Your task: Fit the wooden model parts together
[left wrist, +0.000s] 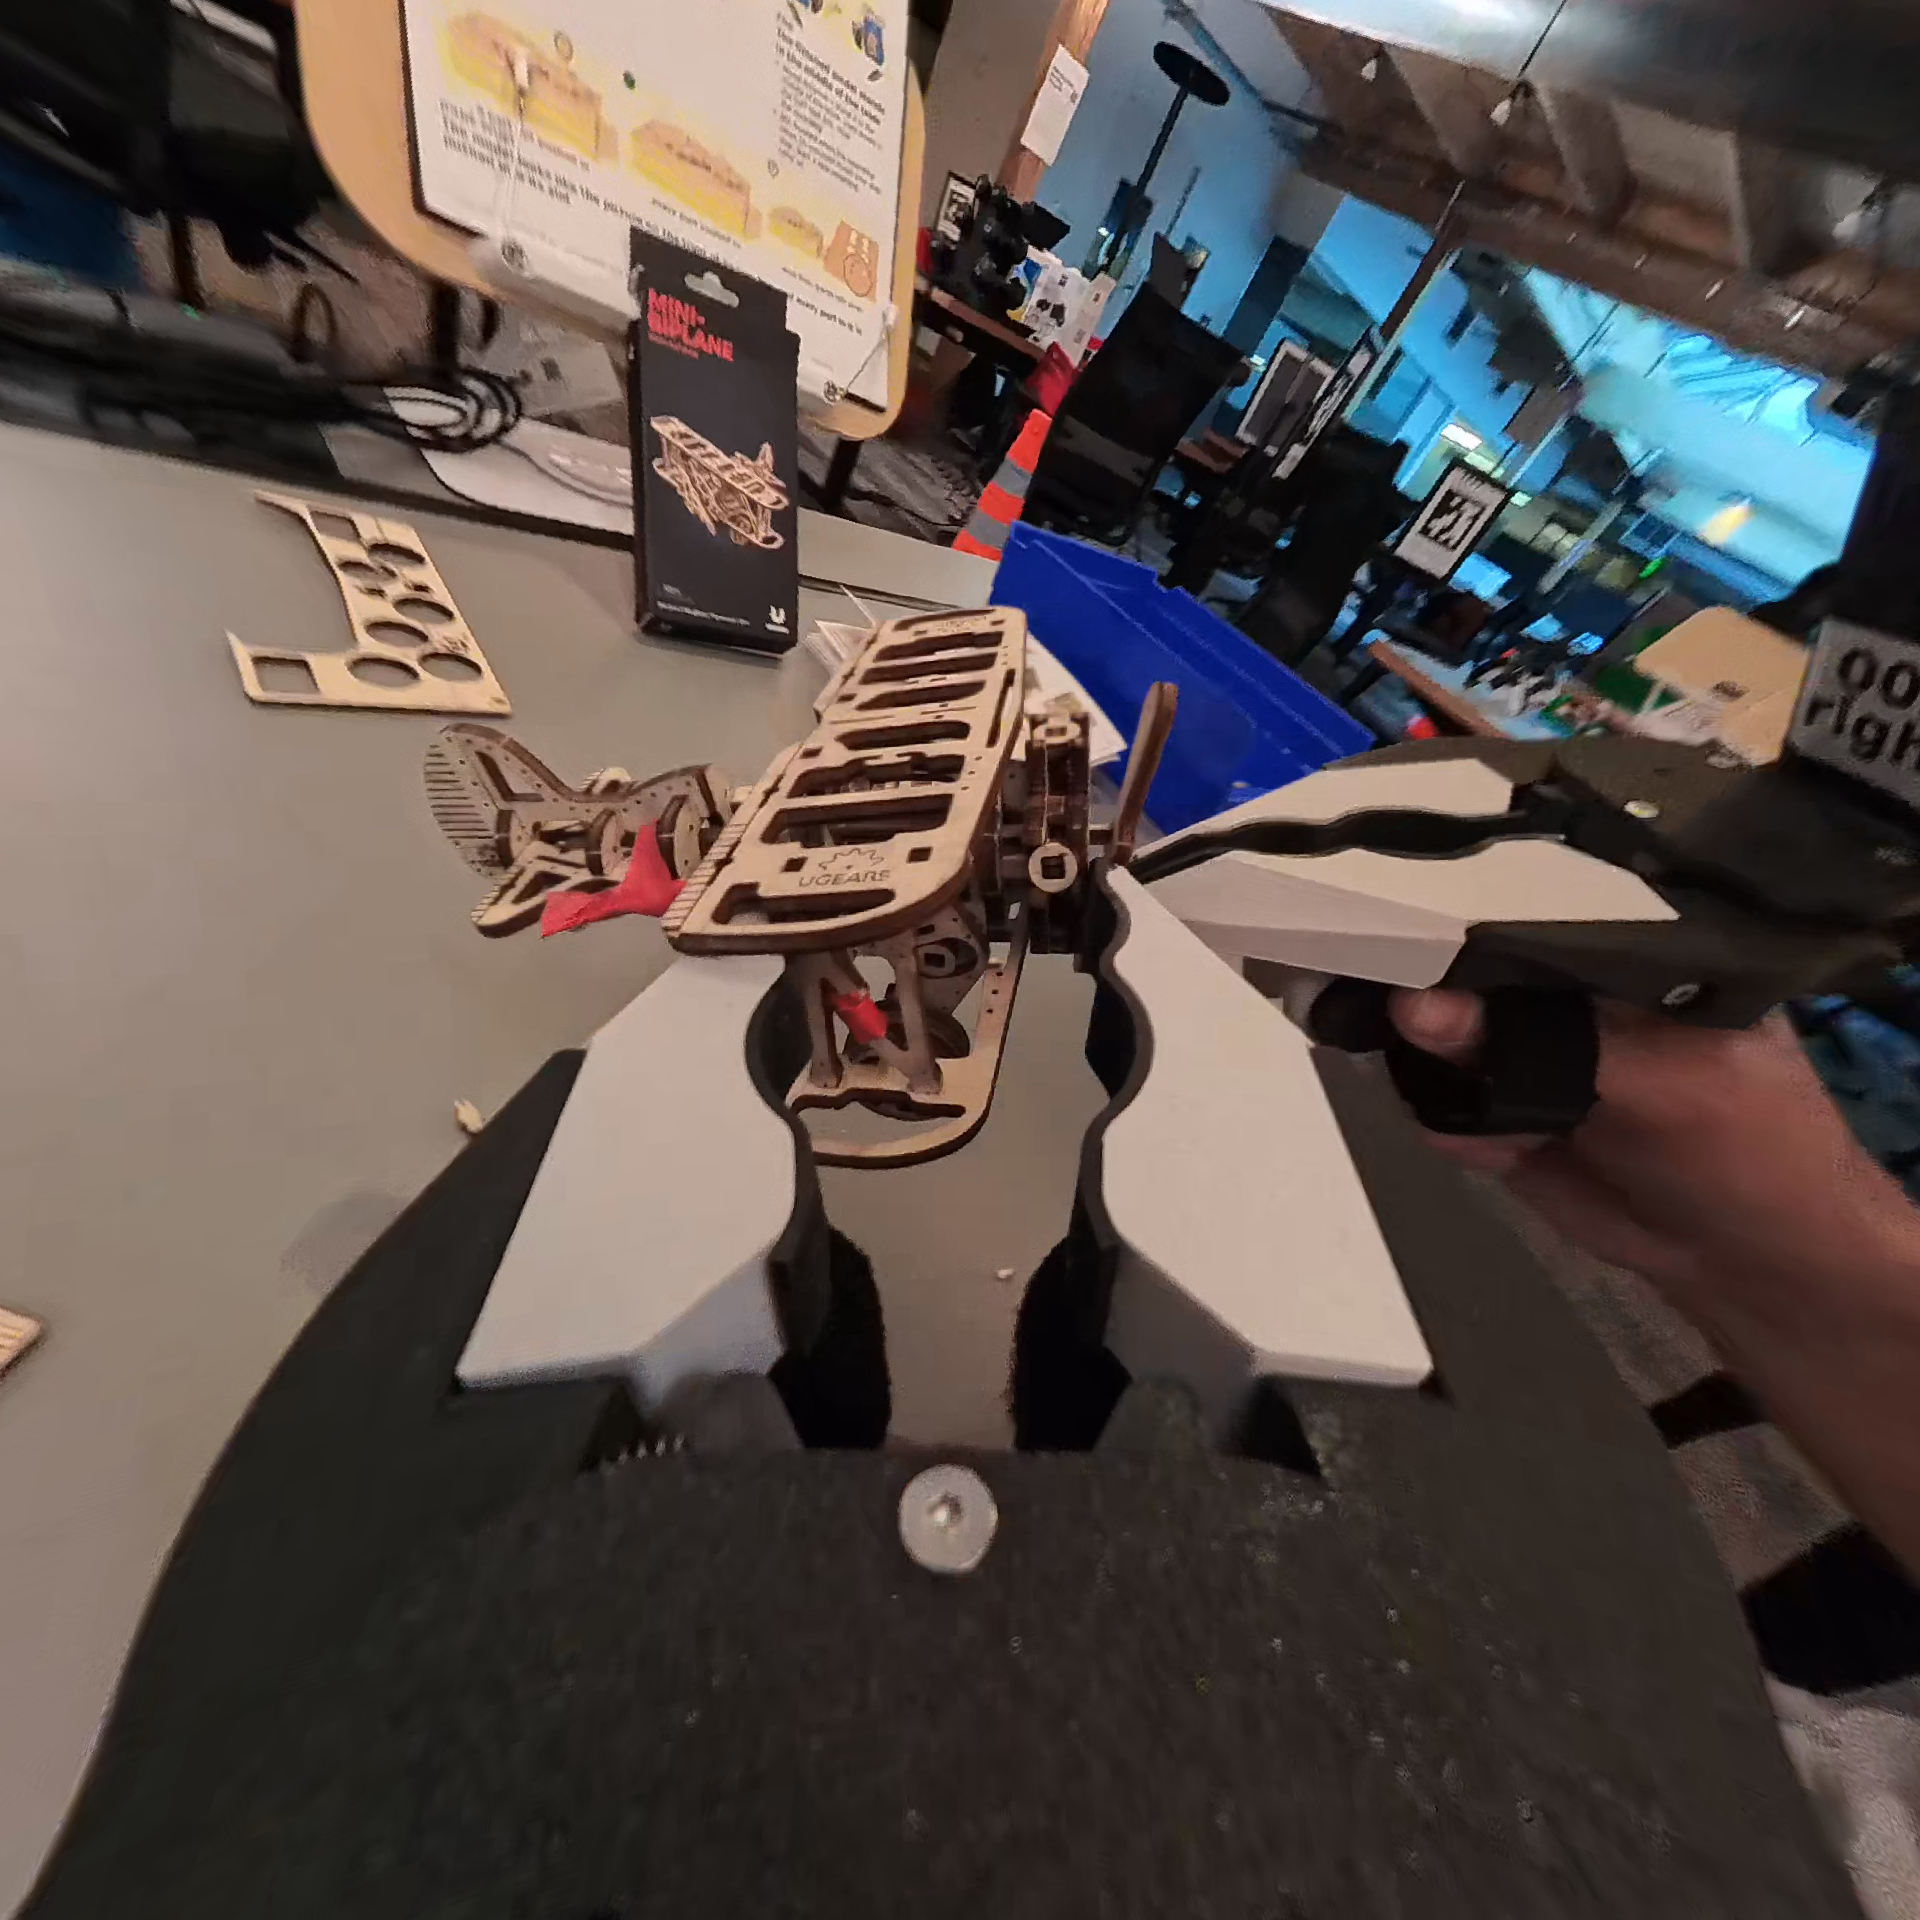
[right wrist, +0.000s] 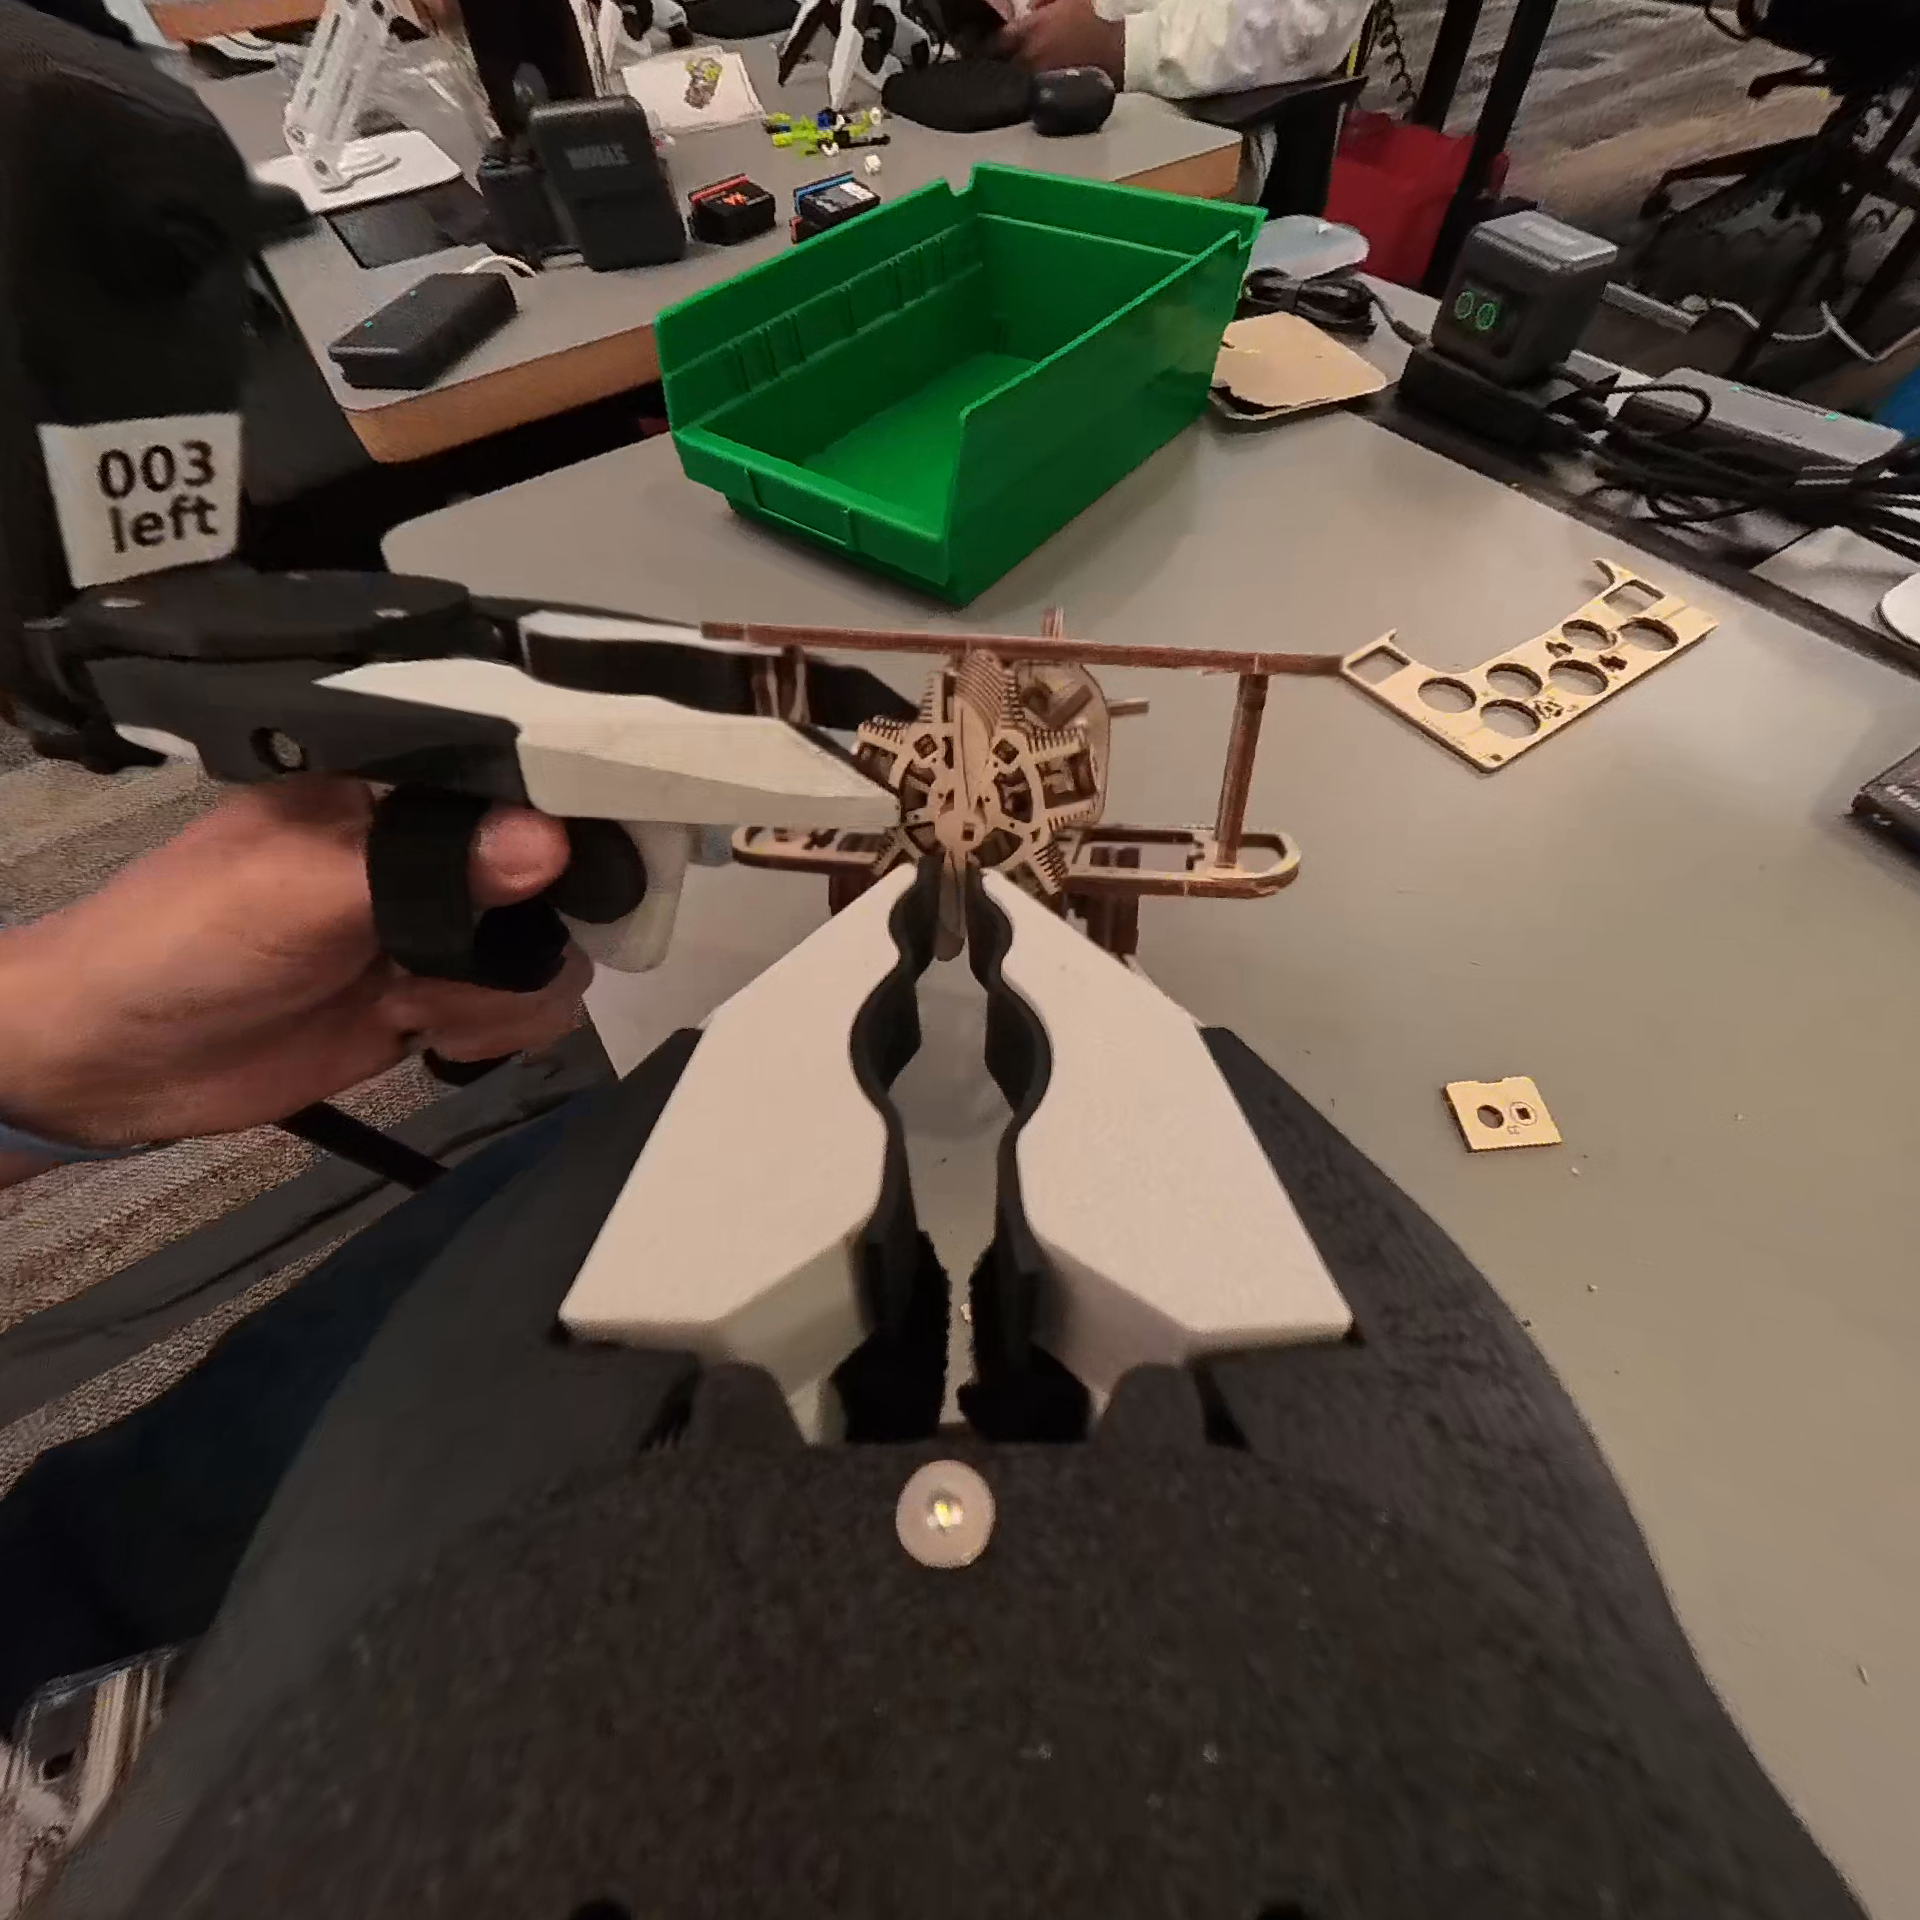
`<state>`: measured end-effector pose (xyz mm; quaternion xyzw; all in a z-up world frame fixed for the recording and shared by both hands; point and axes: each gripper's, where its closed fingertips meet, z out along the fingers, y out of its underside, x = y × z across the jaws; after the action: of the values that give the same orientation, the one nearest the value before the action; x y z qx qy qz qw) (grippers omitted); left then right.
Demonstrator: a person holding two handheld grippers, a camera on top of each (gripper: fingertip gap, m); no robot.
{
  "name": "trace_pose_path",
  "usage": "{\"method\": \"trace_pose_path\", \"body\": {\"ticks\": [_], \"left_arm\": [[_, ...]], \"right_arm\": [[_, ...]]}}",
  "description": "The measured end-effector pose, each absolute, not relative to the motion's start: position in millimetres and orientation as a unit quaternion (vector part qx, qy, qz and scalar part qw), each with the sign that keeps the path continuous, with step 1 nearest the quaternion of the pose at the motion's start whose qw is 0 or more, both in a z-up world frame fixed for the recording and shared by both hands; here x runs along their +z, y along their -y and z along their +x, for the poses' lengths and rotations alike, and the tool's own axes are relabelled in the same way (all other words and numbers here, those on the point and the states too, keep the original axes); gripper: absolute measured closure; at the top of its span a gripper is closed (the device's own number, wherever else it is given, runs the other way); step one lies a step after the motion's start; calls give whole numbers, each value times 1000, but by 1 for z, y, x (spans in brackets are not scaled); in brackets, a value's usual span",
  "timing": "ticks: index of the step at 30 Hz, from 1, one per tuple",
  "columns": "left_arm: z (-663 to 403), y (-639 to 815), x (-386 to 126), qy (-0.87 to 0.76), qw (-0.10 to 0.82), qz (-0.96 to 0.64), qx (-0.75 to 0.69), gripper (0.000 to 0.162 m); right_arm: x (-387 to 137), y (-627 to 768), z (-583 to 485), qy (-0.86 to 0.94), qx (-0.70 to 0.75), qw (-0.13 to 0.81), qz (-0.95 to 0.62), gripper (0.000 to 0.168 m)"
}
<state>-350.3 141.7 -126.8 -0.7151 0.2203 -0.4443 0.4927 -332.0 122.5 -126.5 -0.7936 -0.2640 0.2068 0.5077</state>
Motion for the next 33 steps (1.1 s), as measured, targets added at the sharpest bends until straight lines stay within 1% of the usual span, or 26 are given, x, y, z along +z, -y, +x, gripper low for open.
{"method": "trace_pose_path", "body": {"ticks": [4, 15, 24, 29, 33], "left_arm": [[-350, -140, -125, -253, 524, -713, -390, 113], [-351, -140, -125, -311, 563, -703, -303, 113], [-354, -138, -116, -376, 615, -657, -221, 113], [-353, -141, -123, -401, 616, -653, -183, 113], [-352, -144, -131, -396, 598, -668, -199, 113]], "right_arm": [[-129, -122, -330, 260, 218, 511, -790, 164], [-135, -124, -332, 275, 230, 518, -777, 165], [-133, -123, -336, 314, 230, 517, -762, 164], [-142, -124, -335, 318, 244, 488, -775, 164], [-150, -125, -334, 304, 271, 450, -795, 164]]}}
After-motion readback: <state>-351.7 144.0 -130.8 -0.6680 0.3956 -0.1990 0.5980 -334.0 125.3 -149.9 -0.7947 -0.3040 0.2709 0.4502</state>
